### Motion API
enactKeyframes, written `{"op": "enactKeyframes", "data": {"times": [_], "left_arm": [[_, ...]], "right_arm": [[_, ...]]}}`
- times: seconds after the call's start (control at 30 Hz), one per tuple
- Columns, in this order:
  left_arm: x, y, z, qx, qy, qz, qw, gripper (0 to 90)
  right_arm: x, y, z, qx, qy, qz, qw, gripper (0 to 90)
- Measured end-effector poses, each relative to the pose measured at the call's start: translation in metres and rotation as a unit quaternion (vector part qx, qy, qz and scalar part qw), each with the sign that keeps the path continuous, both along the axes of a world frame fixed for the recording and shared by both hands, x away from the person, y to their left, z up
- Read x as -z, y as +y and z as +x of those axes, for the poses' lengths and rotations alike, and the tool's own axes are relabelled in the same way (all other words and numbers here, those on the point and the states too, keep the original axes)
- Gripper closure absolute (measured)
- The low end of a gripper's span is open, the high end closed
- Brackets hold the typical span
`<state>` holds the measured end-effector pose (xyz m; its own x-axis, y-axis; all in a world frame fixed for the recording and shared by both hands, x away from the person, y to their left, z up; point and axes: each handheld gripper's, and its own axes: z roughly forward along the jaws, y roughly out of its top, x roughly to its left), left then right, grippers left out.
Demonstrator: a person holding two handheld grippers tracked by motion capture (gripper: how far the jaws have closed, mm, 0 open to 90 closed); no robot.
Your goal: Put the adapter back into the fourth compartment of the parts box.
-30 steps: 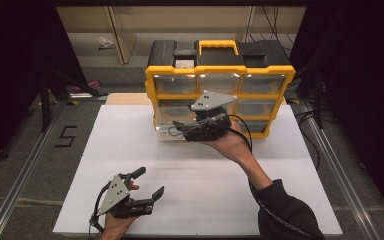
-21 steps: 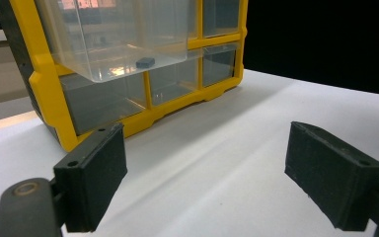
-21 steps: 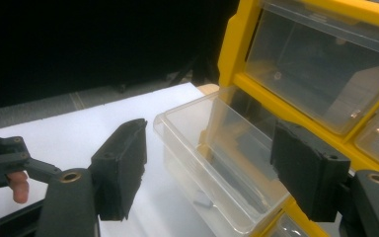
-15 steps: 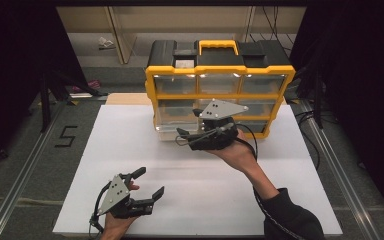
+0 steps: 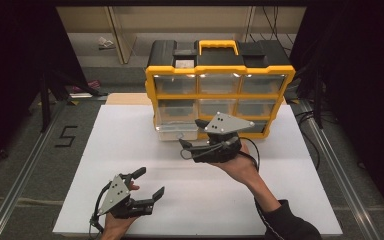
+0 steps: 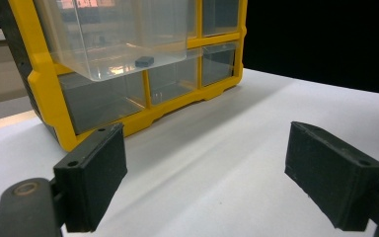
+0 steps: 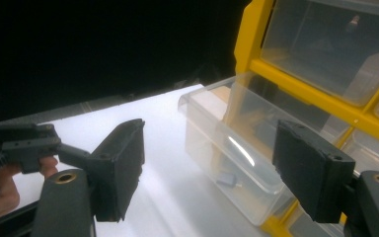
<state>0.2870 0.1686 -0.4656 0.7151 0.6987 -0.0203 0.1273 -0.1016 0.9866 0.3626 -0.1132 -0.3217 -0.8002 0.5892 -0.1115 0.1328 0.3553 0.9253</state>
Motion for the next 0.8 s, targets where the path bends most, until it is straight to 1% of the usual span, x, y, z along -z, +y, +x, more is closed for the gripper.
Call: {"op": "enactKeyframes", "data": {"times": [0.1,0.13,0.33,0.53,0.8], "left_arm": [[0.0,0.0,0.0,0.001,0.0,0.001,1.0,15.5],[0.0,0.0,0.0,0.001,0.0,0.001,1.0,15.5],[0.0,0.0,0.0,0.0,0.0,0.0,1.0,15.5],[0.0,0.0,0.0,0.0,0.0,0.0,1.0,15.5],[0.0,0.0,0.0,0.001,-0.002,0.001,1.0,15.5]], "right_arm": [[0.004,-0.003,-0.005,0.001,-0.002,0.003,1.0,29.0],[0.005,-0.005,-0.006,0.001,-0.003,0.011,0.9999,29.0],[0.011,-0.008,-0.011,0.001,0.0,0.025,0.9997,28.7],[0.016,-0.009,-0.015,-0.001,-0.001,0.03,0.9995,27.9],[0.019,-0.01,-0.018,-0.002,-0.001,0.036,0.9993,27.7]]}}
